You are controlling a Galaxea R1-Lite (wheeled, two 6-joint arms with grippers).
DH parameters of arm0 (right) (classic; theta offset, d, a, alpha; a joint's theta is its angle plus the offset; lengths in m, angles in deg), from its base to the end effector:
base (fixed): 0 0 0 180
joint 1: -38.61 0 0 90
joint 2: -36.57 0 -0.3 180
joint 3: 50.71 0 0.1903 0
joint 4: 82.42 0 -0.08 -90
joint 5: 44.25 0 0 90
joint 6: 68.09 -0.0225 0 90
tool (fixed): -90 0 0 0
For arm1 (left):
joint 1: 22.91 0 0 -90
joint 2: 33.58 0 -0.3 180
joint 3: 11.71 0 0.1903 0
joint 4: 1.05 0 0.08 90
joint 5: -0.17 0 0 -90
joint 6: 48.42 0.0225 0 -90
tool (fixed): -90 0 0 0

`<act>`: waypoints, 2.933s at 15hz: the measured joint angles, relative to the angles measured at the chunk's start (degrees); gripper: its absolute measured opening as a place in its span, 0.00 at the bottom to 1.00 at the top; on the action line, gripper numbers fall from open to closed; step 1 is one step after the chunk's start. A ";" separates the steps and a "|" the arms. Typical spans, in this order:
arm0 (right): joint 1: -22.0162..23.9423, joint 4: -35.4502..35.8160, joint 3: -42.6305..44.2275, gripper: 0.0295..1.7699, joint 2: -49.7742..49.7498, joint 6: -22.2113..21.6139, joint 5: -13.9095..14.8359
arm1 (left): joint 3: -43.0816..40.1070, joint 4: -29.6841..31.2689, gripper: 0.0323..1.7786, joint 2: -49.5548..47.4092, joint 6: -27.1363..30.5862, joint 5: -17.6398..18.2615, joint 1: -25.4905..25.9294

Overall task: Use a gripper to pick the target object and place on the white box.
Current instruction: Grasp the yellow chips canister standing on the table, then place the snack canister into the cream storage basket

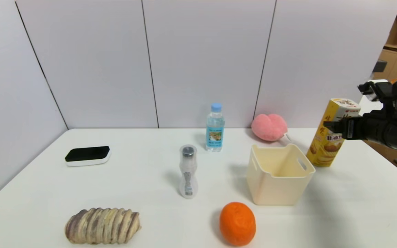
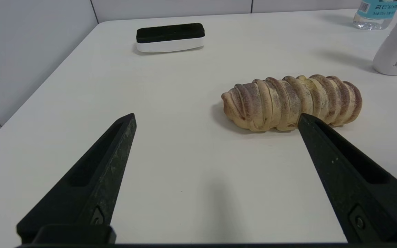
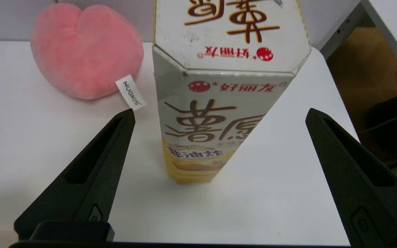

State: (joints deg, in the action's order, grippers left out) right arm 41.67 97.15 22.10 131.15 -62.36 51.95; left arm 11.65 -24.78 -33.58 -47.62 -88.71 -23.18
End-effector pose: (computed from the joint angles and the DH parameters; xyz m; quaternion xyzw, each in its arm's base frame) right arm 0.2949 -0.0182 0.1898 -0.0542 0.1962 -0.0695 0.9766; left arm -0.0228 -0.0003 0.0748 0.0070 0.0031 -0.0122 0.9999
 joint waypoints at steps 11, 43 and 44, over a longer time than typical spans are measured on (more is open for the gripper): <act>-0.85 3.30 -1.21 0.97 2.06 -0.04 0.09 | 0.00 0.00 0.95 0.00 -0.02 -0.02 0.00; -1.96 4.08 2.89 0.46 8.45 -0.17 0.28 | 0.00 0.02 0.95 0.00 -0.02 0.02 0.00; -1.94 4.02 2.82 0.46 8.42 -0.17 0.63 | 0.00 0.02 0.95 0.00 -0.02 0.00 0.00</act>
State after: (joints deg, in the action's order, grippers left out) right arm 39.73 101.17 24.91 139.57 -62.53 52.58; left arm 11.65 -24.75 -33.58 -47.65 -88.71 -23.18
